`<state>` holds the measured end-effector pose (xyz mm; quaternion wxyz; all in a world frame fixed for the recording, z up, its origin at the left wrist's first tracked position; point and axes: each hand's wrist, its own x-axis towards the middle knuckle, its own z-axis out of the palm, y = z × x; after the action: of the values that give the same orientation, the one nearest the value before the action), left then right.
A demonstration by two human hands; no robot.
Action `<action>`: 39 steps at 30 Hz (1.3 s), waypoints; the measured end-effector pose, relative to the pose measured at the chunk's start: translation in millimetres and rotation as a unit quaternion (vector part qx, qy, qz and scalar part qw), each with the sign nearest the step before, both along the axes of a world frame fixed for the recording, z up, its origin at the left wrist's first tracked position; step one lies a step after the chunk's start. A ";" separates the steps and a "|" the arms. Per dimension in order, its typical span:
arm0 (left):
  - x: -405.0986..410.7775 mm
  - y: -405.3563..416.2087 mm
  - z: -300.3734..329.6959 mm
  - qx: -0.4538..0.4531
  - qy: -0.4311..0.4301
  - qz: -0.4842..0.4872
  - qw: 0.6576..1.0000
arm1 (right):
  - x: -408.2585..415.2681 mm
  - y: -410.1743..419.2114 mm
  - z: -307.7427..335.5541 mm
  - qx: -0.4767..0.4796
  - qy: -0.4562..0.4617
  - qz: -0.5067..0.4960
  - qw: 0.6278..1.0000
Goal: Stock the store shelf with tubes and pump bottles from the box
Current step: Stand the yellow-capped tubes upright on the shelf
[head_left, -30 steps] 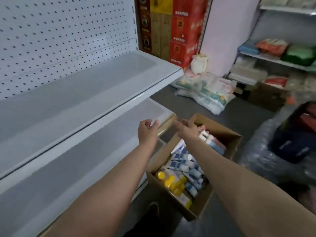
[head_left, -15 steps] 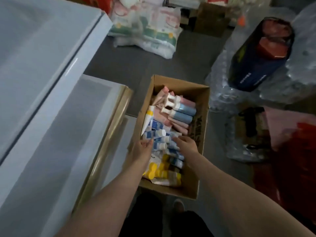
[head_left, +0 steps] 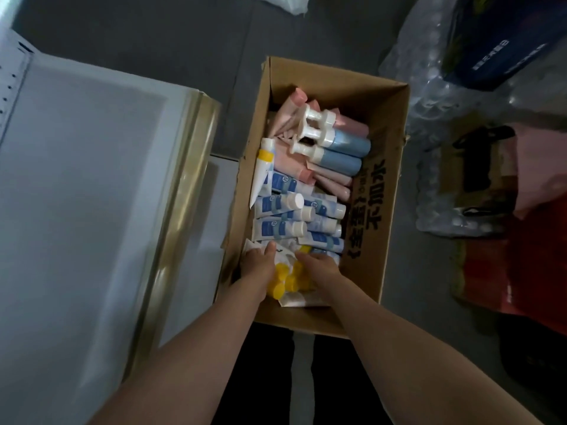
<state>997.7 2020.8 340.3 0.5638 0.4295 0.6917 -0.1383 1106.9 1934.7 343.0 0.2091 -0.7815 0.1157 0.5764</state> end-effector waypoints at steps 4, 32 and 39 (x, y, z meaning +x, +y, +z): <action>-10.9 0.1 -93.9 -0.033 0.033 0.076 0.996 | -3.8 9.6 -12.6 -0.010 0.040 -0.034 0.999; 16.0 -37.0 85.9 -0.026 -0.223 0.421 0.879 | 42.2 -23.5 87.7 0.207 0.255 -0.116 0.937; 20.1 -27.9 175.4 0.140 -0.284 0.432 0.845 | 49.9 1.4 154.8 0.350 0.312 -0.042 0.882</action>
<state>1017.8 1992.9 515.7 0.6726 0.1822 0.6286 0.3454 1156.8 1936.1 497.7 0.4459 -0.4316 -0.0018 0.7842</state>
